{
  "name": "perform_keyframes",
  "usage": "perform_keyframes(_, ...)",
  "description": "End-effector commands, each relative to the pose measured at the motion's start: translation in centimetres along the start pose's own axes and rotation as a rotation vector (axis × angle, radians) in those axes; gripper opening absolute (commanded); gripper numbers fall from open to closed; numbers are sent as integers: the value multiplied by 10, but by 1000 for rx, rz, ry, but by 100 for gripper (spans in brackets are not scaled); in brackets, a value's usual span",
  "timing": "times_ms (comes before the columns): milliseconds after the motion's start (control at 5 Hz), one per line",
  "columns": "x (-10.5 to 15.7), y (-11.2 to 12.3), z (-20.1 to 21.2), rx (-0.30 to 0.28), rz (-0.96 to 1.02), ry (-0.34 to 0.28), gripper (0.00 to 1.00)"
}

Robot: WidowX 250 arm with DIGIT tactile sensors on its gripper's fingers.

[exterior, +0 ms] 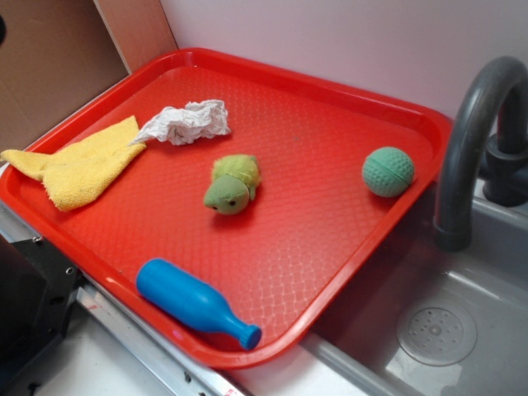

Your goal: Grab the green ball.

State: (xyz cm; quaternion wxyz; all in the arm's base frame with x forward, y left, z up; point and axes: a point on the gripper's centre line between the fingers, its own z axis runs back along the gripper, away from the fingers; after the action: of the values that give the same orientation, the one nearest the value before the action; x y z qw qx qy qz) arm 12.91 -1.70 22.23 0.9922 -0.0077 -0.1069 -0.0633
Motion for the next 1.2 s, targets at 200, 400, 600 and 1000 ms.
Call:
perform_keyframes(200, 70, -21, -61, 3, -434, -195, 100)
perform_keyframes(400, 99, -32, -83, -18, -559, -215, 100)
perform_keyframes(600, 121, -47, -104, -130, -684, -281, 100)
perform_keyframes(1000, 154, -83, -152, -299, -946, -323, 100)
